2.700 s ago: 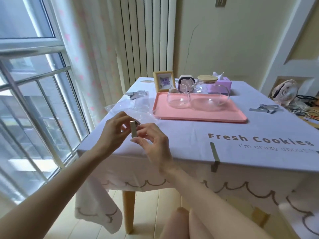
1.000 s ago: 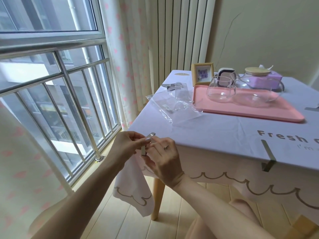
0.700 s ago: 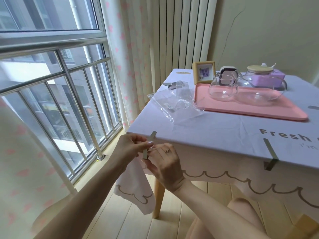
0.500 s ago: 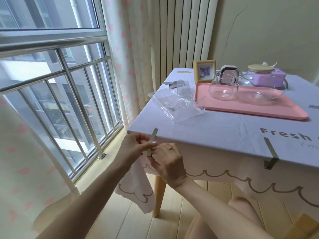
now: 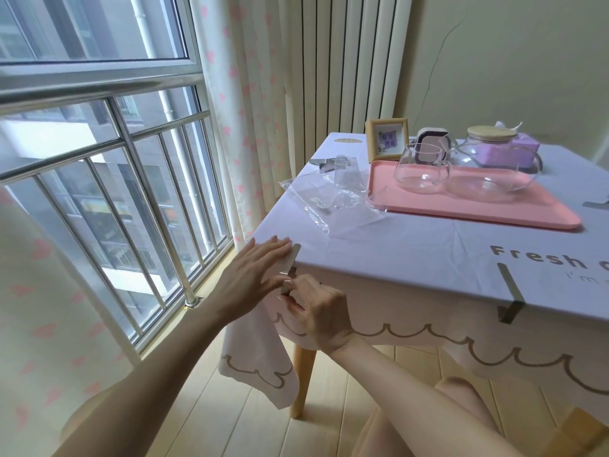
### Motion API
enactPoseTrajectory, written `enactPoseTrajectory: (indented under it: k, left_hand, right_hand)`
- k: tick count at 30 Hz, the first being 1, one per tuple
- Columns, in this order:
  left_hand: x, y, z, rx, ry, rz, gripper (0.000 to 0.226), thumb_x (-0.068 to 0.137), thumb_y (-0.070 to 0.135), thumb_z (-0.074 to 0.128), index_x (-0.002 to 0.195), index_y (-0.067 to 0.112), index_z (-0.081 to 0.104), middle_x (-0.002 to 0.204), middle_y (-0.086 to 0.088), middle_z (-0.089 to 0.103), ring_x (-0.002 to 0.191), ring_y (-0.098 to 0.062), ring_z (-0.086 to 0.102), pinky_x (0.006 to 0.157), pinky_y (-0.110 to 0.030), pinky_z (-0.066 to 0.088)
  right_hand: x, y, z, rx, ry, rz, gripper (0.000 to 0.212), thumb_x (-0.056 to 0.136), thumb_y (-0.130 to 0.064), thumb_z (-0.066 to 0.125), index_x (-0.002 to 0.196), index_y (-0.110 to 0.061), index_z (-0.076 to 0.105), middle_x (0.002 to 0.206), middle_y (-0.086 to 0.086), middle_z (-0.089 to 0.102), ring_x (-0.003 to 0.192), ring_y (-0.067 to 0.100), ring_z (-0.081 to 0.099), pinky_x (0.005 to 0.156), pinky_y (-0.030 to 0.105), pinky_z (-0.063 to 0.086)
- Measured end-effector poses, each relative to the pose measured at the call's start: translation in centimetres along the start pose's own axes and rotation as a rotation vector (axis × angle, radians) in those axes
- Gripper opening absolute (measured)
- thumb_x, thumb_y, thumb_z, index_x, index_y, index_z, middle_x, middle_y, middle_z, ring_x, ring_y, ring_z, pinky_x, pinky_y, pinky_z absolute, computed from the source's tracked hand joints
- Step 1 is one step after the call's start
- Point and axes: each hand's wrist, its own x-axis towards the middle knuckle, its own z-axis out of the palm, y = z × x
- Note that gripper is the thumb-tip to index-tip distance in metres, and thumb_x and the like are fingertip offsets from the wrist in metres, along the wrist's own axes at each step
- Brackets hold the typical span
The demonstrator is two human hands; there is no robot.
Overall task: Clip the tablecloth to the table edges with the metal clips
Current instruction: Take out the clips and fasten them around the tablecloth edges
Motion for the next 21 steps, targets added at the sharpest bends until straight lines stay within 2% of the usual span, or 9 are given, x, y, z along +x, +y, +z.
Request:
enactPoseTrajectory:
  k: [2, 6, 9, 14, 17, 21]
  left_hand:
    - [-0.1, -0.1, 0.2, 0.042, 0.016, 0.016, 0.079, 0.084, 0.073, 0.015, 0.141, 0.024, 0.038, 0.147, 0.014, 0.032, 0.137, -0.002, 0.021, 0.115, -0.031, 0.012]
    - [-0.2, 0.1, 0.3, 0.096, 0.043, 0.035, 0.071, 0.091, 0.065, 0.016, 0.137, 0.020, 0.045, 0.142, 0.005, 0.045, 0.134, -0.014, 0.038, 0.111, -0.034, 0.023]
    - [-0.3, 0.4, 0.4, 0.114, 0.072, 0.037, 0.069, 0.092, 0.063, 0.018, 0.133, 0.018, 0.051, 0.138, 0.003, 0.051, 0.130, -0.017, 0.045, 0.108, -0.036, 0.031]
    - [-0.2, 0.6, 0.5, 0.116, 0.102, 0.023, 0.066, 0.091, 0.062, 0.023, 0.127, 0.017, 0.056, 0.133, 0.002, 0.056, 0.126, -0.019, 0.050, 0.103, -0.039, 0.039]
    - [-0.2, 0.7, 0.7, 0.131, 0.115, 0.010, 0.065, 0.091, 0.062, 0.025, 0.125, 0.018, 0.057, 0.131, 0.002, 0.057, 0.125, -0.018, 0.051, 0.102, -0.038, 0.040]
    - [-0.3, 0.7, 0.8, 0.124, 0.150, 0.021, 0.059, 0.093, 0.056, 0.027, 0.124, 0.017, 0.059, 0.130, 0.002, 0.058, 0.124, -0.018, 0.052, 0.102, -0.039, 0.041]
  right_hand:
    - [0.2, 0.1, 0.0, -0.002, -0.015, 0.019, 0.014, 0.083, -0.030, 0.066, 0.082, -0.016, 0.066, 0.069, -0.003, 0.062, 0.051, 0.018, 0.057, 0.045, 0.026, 0.042]
    - [0.6, 0.0, -0.3, 0.032, -0.031, 0.009, 0.016, 0.079, -0.027, 0.072, 0.085, -0.014, 0.066, 0.069, -0.001, 0.061, 0.049, 0.018, 0.057, 0.045, 0.023, 0.041]
    - [0.5, 0.0, -0.8, 0.076, -0.049, 0.031, 0.015, 0.081, -0.027, 0.070, 0.089, -0.015, 0.065, 0.073, -0.002, 0.064, 0.052, 0.018, 0.058, 0.047, 0.023, 0.044]
    - [0.4, 0.4, -1.0, 0.100, -0.066, 0.036, 0.014, 0.082, -0.029, 0.069, 0.087, -0.017, 0.065, 0.076, -0.003, 0.066, 0.054, 0.018, 0.061, 0.048, 0.024, 0.049]
    - [0.6, 0.4, -1.1, 0.088, -0.059, 0.035, 0.013, 0.082, -0.029, 0.068, 0.085, -0.017, 0.064, 0.073, -0.003, 0.064, 0.052, 0.019, 0.059, 0.047, 0.024, 0.046]
    - [1.3, 0.2, -1.2, 0.079, -0.046, 0.053, 0.016, 0.074, -0.022, 0.078, 0.081, -0.016, 0.065, 0.071, -0.003, 0.066, 0.053, 0.018, 0.060, 0.050, 0.020, 0.043]
